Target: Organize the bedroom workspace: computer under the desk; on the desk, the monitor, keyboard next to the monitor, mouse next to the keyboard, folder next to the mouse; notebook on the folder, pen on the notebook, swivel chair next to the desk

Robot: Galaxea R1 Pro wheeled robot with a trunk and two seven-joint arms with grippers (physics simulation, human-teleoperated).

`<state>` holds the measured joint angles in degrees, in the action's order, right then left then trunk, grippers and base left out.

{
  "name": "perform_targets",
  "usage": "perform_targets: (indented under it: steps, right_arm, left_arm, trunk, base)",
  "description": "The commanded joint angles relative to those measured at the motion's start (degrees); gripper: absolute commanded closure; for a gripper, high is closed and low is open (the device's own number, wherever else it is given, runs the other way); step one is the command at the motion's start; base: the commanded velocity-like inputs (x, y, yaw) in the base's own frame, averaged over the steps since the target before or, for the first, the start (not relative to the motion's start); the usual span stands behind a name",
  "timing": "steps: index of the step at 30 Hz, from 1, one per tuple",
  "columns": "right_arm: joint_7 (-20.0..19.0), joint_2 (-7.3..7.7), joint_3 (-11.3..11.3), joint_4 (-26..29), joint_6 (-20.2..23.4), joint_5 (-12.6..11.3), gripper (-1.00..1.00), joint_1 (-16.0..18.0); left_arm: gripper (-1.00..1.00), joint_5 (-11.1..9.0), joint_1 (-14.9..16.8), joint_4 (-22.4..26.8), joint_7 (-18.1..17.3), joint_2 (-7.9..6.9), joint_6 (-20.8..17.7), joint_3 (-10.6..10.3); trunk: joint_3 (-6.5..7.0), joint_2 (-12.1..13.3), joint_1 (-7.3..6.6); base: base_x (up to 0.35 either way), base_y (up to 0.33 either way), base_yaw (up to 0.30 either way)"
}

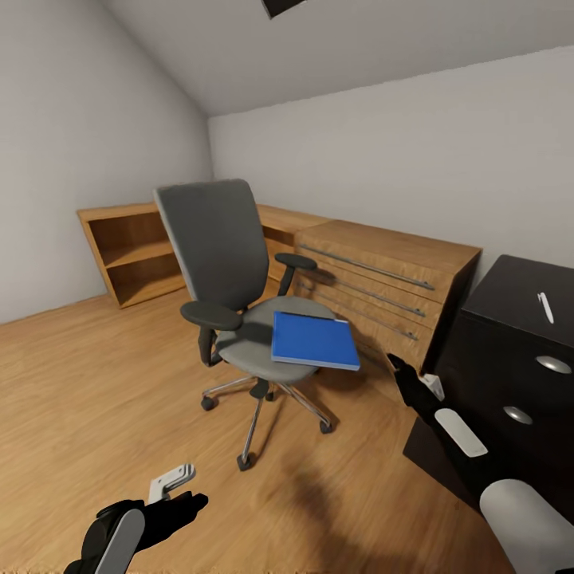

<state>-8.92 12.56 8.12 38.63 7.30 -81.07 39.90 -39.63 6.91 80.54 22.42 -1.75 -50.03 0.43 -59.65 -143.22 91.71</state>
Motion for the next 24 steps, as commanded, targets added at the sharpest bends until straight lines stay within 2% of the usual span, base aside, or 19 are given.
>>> perform_targets:
  steps: [1,12,16,24]
  right_arm:
    - [-0.15,0.13,0.22,-0.06,0.03,-0.48,-1.0,0.01]
    - [-0.22,0.35,0.23,-0.14,0.4,-0.46,-1.0,-0.77]
    - [-2.71,0.28,0.31,-0.13,3.83,-0.51,-1.0,-0.82]
    - [-6.11,0.18,0.47,-0.14,4.47,-0.43,-1.0,-1.04]
  left_arm:
    - [-1.0,-0.61,0.03,0.06,0.52,-0.01,-0.16,0.01]
    - [-1.0,-0.54,0.03,0.06,0.61,-0.01,-0.16,-0.07]
    - [-1.0,-0.47,0.03,-0.01,0.61,-0.01,-0.16,-0.15]
    - [-1.0,-0.52,0.03,-0.03,0.46,-0.01,-0.2,-0.17]
  trunk:
    - [-0.28,-0.04,0.01]
    - [-2.72,-0.19,0.29]
    - [-3.6,-0.24,0.4]
    - [-3.6,-0.24,0.4]
  base:
    - [0.0,0.0,0.0]
    - [0.0,0.0,0.0]
    - [0.0,0.0,0.0]
    - [0.0,0.0,0.0]
